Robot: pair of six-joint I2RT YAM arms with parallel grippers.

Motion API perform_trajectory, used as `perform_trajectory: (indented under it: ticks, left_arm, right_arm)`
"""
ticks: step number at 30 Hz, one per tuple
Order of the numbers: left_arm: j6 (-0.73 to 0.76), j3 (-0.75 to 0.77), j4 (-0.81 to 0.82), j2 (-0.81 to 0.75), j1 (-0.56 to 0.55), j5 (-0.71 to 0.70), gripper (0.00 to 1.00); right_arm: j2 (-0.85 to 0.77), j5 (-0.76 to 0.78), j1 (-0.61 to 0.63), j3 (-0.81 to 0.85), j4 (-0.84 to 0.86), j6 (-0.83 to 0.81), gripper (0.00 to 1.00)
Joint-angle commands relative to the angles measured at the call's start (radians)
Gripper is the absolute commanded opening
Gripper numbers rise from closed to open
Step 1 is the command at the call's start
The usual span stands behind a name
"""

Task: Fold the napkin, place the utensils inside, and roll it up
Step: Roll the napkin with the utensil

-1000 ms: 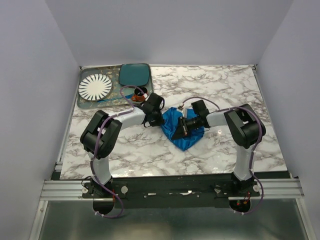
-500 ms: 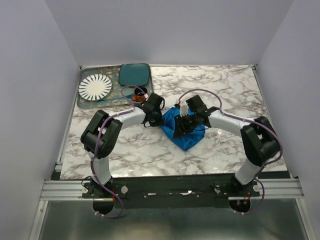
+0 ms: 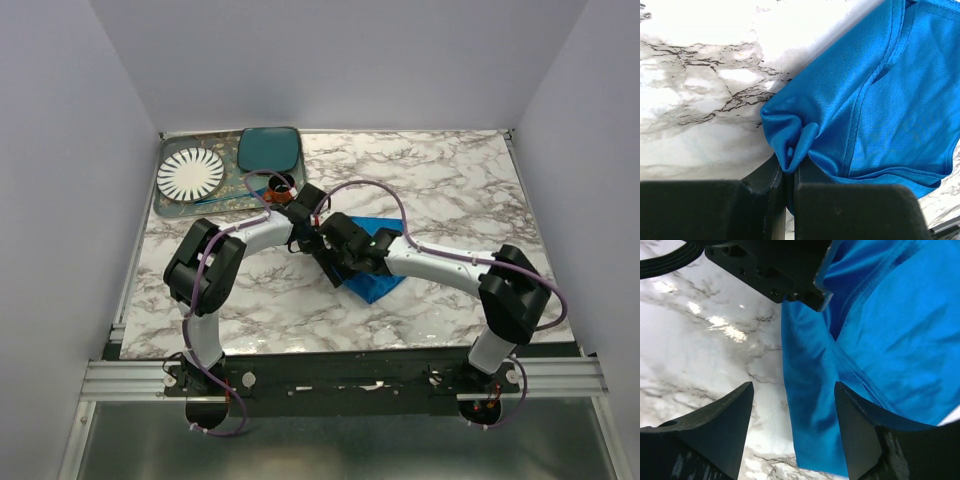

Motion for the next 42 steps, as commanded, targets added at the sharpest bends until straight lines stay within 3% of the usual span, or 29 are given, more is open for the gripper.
perform_trajectory:
  ticks: [1, 6, 8, 12, 16, 24, 31, 35, 38, 42]
  left_arm:
    - [-0.001, -0.009, -0.063, 0.027, -0.008, 0.018, 0.00]
    - [0.000, -0.012, -0.055, 0.034, -0.006, 0.025, 0.00]
    - [-0.001, -0.013, -0.049, 0.029, -0.006, 0.027, 0.00]
    - [-0.001, -0.013, -0.050, 0.032, -0.008, 0.030, 0.00]
    - [-0.003, -0.018, -0.049, 0.030, -0.008, 0.035, 0.00]
    - [-0.006, -0.010, -0.049, 0.030, -0.006, 0.042, 0.00]
    - [-0.004, -0.015, -0.047, 0.032, -0.008, 0.048, 0.00]
    - [0.000, -0.024, -0.037, 0.027, -0.006, 0.055, 0.00]
    - [0.005, -0.052, 0.008, 0.009, -0.003, 0.067, 0.00]
    - [0.026, -0.078, 0.040, -0.038, 0.006, 0.062, 0.12]
  right_arm:
    - [0.049, 0.293, 0.056, 0.052, -0.069, 0.014, 0.75]
    - [0.020, 0.282, 0.086, 0.064, -0.053, -0.050, 0.75]
    - [0.020, 0.209, 0.088, 0.061, -0.050, -0.067, 0.73]
    - [0.039, 0.106, 0.088, 0.002, 0.037, -0.063, 0.56]
    - [0.063, 0.130, 0.088, -0.066, 0.086, -0.038, 0.62]
    - [0.114, 0.123, 0.089, -0.107, 0.128, 0.000, 0.62]
    - [0.118, 0.192, 0.088, -0.153, 0.132, 0.086, 0.46]
    - [0.108, 0.153, 0.088, -0.201, 0.169, 0.121, 0.28]
    - [0.089, 0.094, 0.076, -0.255, 0.216, 0.146, 0.21]
    - [0.049, -0.007, 0.044, -0.342, 0.337, 0.160, 0.15]
